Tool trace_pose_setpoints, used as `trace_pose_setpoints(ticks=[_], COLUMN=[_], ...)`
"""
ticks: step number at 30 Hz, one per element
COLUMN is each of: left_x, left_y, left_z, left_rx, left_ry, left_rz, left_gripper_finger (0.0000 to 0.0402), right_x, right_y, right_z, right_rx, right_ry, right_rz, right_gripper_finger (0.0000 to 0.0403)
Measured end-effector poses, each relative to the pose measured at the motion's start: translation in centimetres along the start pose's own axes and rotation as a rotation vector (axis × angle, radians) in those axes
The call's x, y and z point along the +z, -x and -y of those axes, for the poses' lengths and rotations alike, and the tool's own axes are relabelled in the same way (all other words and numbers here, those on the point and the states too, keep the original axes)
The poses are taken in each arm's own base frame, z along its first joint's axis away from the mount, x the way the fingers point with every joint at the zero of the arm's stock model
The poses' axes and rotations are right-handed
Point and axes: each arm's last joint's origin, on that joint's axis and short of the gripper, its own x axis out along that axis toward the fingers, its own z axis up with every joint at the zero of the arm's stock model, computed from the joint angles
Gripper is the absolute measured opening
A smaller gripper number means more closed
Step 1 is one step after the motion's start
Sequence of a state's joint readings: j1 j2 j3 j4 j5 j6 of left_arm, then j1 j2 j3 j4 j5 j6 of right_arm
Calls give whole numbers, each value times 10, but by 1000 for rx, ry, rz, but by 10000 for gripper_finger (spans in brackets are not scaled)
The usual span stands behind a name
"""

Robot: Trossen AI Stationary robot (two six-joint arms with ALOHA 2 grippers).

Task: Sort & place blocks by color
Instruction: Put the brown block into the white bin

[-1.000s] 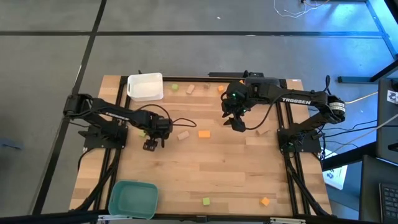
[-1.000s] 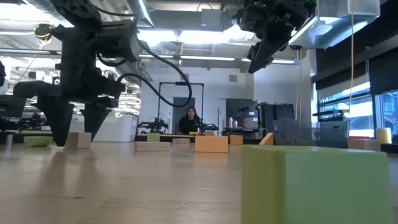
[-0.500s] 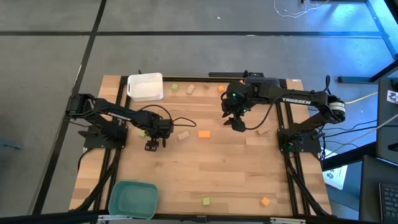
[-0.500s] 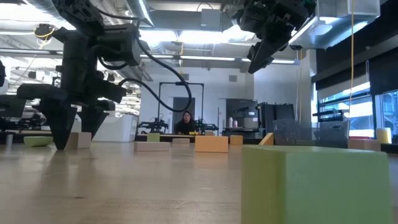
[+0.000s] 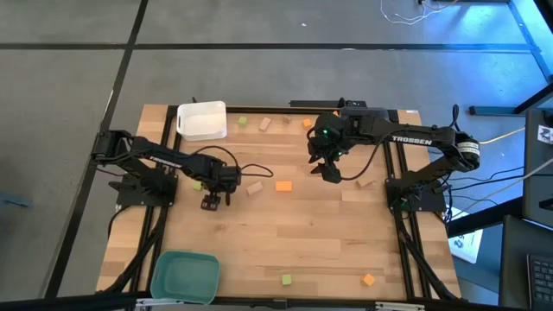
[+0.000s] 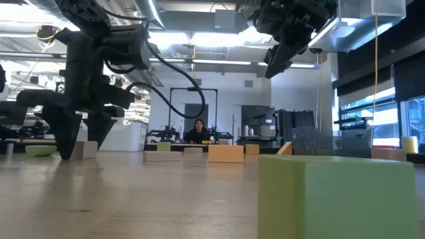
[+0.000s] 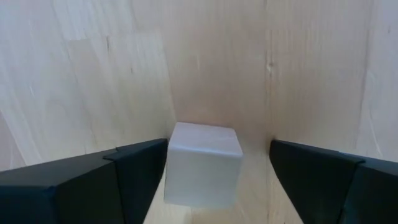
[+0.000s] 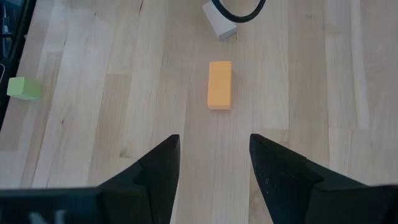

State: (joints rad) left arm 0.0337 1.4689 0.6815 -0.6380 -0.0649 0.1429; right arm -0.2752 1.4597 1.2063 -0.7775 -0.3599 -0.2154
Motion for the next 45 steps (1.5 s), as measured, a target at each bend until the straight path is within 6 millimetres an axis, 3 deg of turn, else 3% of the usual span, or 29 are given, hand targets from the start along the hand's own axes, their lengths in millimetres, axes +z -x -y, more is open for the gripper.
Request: trace_pose_setpoints(ticks=[13, 18, 25, 28, 33, 40, 45], left_x=[3, 7, 30, 39, 39, 24, 1], left_y=[1, 6, 40, 55, 88, 120, 128], left_z=[18, 17, 3, -10, -44, -102, -143], left_rx=[31, 49, 177, 234, 364, 524, 543], left_ry=[-90, -18, 101, 189, 393, 684, 882], left_rz=[8, 30, 142, 204, 233, 182, 168], left_gripper_finger=[122, 121, 121, 121, 121, 121, 121], right_x=[0, 0, 0, 0, -1, -2, -2], right_y=[0, 2, 16, 24, 35, 39, 39], right_z=[0, -1, -6, -9, -13, -12, -12], right_rx=[0, -1, -9, -15, -40, -131, -134], right_ry=[-1, 1, -36, -31, -36, -68, -68], right_rz=[0, 6, 46, 69, 102, 103, 104], right_gripper_finger=[195, 195, 195, 195, 195, 195, 195])
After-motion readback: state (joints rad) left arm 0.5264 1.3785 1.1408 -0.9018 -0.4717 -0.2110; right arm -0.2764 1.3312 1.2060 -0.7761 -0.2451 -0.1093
